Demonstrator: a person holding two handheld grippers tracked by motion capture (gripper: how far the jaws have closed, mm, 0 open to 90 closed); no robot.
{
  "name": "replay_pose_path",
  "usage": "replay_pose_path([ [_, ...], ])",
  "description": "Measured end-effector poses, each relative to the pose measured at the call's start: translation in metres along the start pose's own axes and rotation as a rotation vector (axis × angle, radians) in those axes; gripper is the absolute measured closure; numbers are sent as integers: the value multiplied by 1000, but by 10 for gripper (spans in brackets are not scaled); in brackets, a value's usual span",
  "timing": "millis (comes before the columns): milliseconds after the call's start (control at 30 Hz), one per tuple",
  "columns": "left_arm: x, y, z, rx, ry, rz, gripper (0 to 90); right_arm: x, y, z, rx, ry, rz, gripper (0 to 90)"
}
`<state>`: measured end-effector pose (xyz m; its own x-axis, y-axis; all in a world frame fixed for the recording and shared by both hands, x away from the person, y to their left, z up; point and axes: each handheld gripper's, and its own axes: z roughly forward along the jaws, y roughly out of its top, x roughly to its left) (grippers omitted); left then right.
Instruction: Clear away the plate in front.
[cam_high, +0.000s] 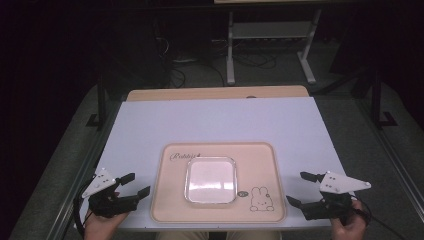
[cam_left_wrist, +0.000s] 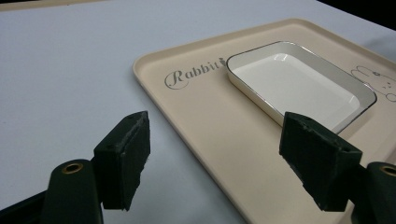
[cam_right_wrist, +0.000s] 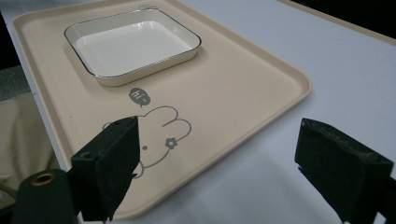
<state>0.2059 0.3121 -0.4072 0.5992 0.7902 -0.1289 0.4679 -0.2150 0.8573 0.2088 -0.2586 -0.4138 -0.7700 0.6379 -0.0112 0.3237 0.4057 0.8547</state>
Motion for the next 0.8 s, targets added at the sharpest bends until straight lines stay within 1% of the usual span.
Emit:
replay_pose_path([
  [100, -1, -3, -3, 6, 4, 15, 243, 0, 0, 0, 1, 0, 0, 132],
  [133, -1, -5, -4, 14, 3, 24, 243, 0, 0, 0, 1, 0, 0, 131],
  [200, -2, -8, -6, 26, 12, 28, 244, 0, 0, 0, 2, 1, 1, 132],
  [267, -1, -11, -8, 32, 10, 27, 244, 0, 0, 0, 1, 2, 2, 131],
  [333, 0, -14, -10, 27, 10, 23, 244, 0, 0, 1, 2, 5, 2, 132],
  [400, 0, -15, -10, 20, 7, 26, 244, 0, 0, 1, 5, 8, 4, 131],
  [467, -1, -15, -9, 16, 10, 33, 244, 1, 0, 2, 8, 18, -5, 132],
  [633, -4, -16, -3, 30, -7, 56, 244, 3, 2, 4, 14, 34, -23, 131],
  [800, -1, -17, -2, 22, -7, 56, 244, 3, 2, 4, 15, 36, -21, 132],
])
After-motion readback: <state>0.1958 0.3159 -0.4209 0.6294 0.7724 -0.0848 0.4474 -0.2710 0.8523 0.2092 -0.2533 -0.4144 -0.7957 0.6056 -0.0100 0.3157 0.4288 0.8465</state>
